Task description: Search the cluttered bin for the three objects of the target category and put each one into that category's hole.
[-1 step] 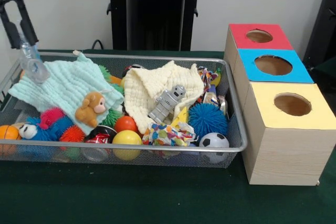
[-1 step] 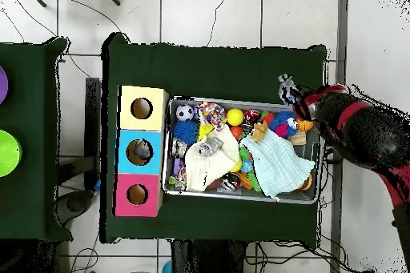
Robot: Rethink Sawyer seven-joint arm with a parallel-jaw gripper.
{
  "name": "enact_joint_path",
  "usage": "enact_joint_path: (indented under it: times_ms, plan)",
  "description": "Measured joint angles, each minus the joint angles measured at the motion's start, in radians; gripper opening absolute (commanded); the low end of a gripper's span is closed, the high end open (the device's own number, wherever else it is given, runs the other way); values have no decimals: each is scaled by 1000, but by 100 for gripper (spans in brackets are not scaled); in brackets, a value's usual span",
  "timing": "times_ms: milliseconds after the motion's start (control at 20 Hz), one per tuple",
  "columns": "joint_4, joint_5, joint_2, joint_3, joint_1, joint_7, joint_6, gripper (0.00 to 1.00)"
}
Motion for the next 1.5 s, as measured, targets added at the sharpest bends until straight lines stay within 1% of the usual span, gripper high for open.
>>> enact_joint_path:
  times_ms: [300,350,450,500,650,750,900,1000,1050,1150,1200,1500]
  plan:
    - [-1,27,-38,-4,75,2,0,0]
    - [-4,36,-52,-12,109,3,0,0]
    - [-5,41,-60,-20,129,4,0,0]
    - [-6,46,-72,-32,161,6,0,0]
    - [-7,54,-87,-56,214,12,0,0]
    - [-7,57,-91,-67,235,15,-2,0]
    - [-7,61,-99,-109,302,29,-21,0]
    - [-7,62,-101,-130,330,37,-31,0]
    - [-7,63,-103,-156,366,53,-49,0]
    - [-7,64,-103,-175,390,66,-61,0]
    - [-7,66,-103,-196,418,82,-76,0]
    - [-7,78,-107,-276,519,162,-120,0]
